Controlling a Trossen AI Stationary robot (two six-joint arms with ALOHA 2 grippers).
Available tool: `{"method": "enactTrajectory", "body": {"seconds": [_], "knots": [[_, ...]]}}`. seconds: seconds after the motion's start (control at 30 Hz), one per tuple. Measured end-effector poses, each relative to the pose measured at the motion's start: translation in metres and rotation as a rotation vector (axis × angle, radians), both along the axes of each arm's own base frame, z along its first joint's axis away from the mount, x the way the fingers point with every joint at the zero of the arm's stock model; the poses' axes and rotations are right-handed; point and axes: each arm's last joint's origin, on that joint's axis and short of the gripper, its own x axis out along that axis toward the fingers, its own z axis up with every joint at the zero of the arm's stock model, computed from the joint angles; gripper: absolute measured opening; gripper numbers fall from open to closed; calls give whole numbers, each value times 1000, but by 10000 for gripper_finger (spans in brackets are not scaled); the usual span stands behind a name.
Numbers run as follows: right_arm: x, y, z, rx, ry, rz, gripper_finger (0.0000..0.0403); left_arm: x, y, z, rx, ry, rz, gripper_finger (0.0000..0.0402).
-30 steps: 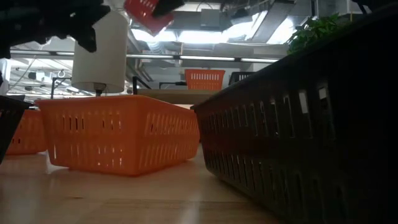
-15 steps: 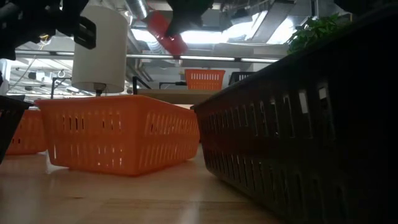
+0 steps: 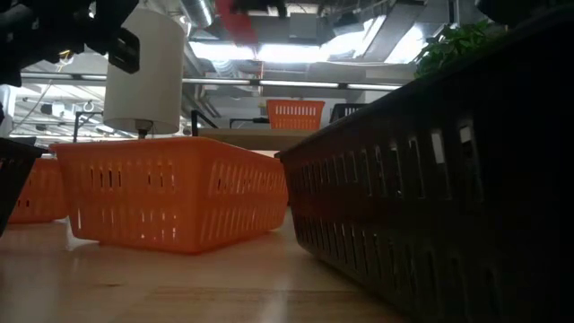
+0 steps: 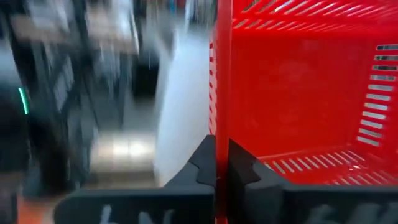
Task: Stack baskets on shelf by color
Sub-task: Put the top red basket on the shelf
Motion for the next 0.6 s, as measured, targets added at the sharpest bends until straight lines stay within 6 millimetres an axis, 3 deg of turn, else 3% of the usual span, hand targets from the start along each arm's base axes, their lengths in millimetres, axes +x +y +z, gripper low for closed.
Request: {"method": "enactTrajectory", "body": {"seconds": [0.13,0.27,0.33,0.53,0.6], "knots": [[4,1,20,-75,-233,36,0,0,1,0,8,-8,29,94],[9,-1,17,-82,-265,44,0,0,1,1,10,-9,57,94],[14,-2,10,-72,-244,43,0,0,2,1,8,-8,62,94],[48,-14,-43,-36,-160,11,0,0,2,1,0,-7,77,94],[53,-17,-52,-24,-169,24,0,0,2,1,0,-7,77,94]]}}
